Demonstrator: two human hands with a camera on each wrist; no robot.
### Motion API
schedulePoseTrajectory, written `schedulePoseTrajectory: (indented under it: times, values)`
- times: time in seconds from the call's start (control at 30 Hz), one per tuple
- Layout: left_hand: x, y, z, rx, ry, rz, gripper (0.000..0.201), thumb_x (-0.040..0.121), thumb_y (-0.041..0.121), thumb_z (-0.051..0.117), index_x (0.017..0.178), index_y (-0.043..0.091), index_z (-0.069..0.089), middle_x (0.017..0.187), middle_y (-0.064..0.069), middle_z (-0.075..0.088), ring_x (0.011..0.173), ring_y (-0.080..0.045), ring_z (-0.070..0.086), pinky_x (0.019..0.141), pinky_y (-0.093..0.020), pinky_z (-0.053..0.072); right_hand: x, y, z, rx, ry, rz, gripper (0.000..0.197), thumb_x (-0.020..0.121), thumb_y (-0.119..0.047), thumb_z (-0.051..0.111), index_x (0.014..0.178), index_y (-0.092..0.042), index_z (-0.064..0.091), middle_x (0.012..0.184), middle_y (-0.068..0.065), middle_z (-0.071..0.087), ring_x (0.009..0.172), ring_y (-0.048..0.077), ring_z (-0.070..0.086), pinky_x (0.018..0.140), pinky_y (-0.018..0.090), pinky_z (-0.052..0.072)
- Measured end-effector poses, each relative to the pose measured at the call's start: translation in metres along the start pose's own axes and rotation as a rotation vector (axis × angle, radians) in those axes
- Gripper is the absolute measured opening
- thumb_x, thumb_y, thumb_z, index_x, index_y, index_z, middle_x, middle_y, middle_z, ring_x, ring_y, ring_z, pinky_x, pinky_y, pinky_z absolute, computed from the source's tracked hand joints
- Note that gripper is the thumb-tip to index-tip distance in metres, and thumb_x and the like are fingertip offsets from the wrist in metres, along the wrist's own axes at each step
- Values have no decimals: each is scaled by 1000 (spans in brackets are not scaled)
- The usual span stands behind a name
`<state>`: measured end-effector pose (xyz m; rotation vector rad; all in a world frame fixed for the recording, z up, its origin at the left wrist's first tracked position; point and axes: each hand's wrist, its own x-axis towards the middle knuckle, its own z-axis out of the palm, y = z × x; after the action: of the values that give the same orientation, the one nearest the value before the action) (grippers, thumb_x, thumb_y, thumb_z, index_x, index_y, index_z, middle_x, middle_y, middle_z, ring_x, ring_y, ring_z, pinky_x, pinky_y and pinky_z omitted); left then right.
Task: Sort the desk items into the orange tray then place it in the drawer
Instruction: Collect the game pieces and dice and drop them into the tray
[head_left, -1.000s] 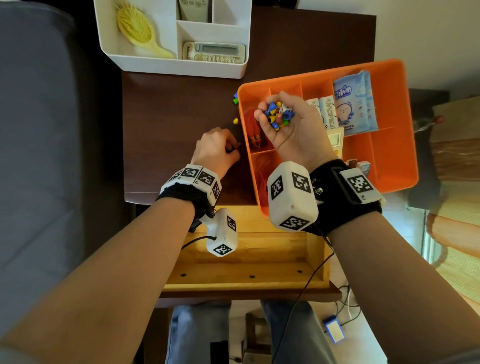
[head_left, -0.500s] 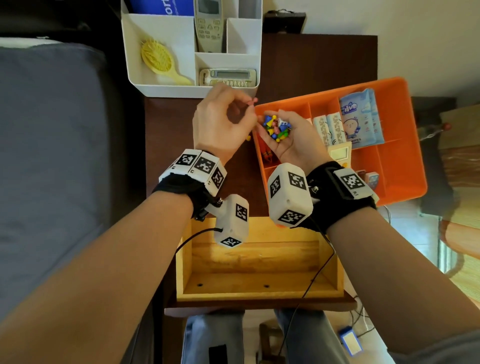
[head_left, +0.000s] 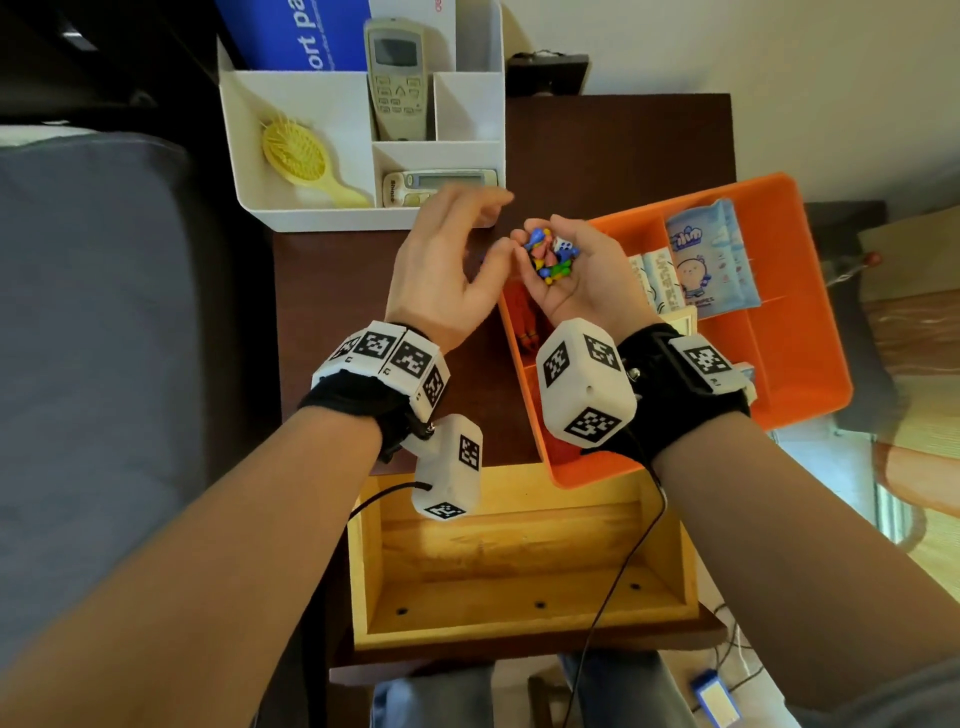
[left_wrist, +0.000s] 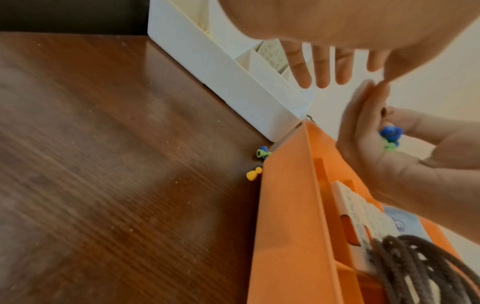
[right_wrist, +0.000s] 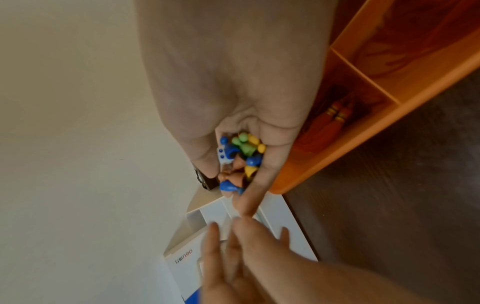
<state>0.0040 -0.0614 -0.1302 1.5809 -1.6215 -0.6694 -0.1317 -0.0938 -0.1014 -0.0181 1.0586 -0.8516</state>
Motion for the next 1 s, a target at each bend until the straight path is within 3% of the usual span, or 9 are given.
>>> schedulePoseTrajectory:
  times: [0.13, 0.27, 0.33, 0.47, 0.6, 0.8, 0.87, 1.0]
  values:
    - [-5, -23, 2, 87, -48, -183, 25, 83, 5, 50, 102, 11, 65, 104, -9, 61, 88, -24, 60, 77, -33, 49, 0, -5, 1, 36, 23, -11, 20, 95, -11, 48, 89, 5, 57, 86, 18, 59, 80, 22, 62, 58, 25, 58]
    - [-12, -35, 12, 220, -423, -320, 30, 77, 9, 66, 106, 20, 65, 107, -4, 58, 89, -20, 59, 83, -38, 51, 2, -6, -1, 28, 37, -20, 19, 95, -12, 50, 90, 5, 58, 88, 17, 59, 81, 22, 63, 58, 25, 58]
    - [-13, -37, 17, 226, -493, -361, 33, 75, 15, 72, 106, 21, 65, 105, -3, 58, 90, -20, 59, 83, -38, 51, 3, -5, -1, 27, 41, -22, 18, 94, -12, 50, 90, 4, 58, 88, 17, 60, 81, 21, 63, 58, 25, 58]
    - [-10, -38, 28, 243, -446, -395, 22, 79, 23, 71, 101, 18, 67, 102, -3, 61, 91, -22, 60, 78, -31, 46, 5, -4, -3, 11, 25, -34, 18, 94, -12, 49, 89, 3, 58, 85, 16, 60, 78, 21, 63, 60, 24, 58]
    - [-11, -40, 32, 247, -399, -368, 16, 83, 25, 66, 97, 16, 68, 101, -6, 61, 91, -24, 59, 75, -33, 43, 6, -6, -4, -1, 24, -43, 18, 94, -12, 49, 89, 3, 58, 83, 16, 61, 79, 21, 63, 58, 23, 57]
    - [-5, -44, 26, 183, -153, -400, 8, 80, 17, 68, 85, 12, 65, 93, -6, 65, 80, -21, 63, 76, -36, 51, 8, -5, -7, -5, 39, -53, 17, 93, -11, 51, 89, 3, 59, 82, 16, 63, 79, 21, 65, 61, 23, 58]
    - [2, -43, 25, 174, -144, -416, 10, 80, 18, 69, 88, 13, 65, 91, -4, 67, 80, -20, 63, 79, -36, 52, 9, -5, -7, -15, 39, -54, 17, 94, -11, 50, 88, 3, 59, 81, 15, 63, 78, 20, 64, 60, 23, 57]
    - [14, -42, 29, 170, -233, -367, 33, 82, 18, 66, 114, 17, 62, 94, -5, 68, 85, -23, 63, 87, -38, 50, 11, -5, -10, -16, 10, -52, 18, 94, -11, 49, 88, 3, 58, 83, 15, 61, 80, 20, 63, 59, 23, 57]
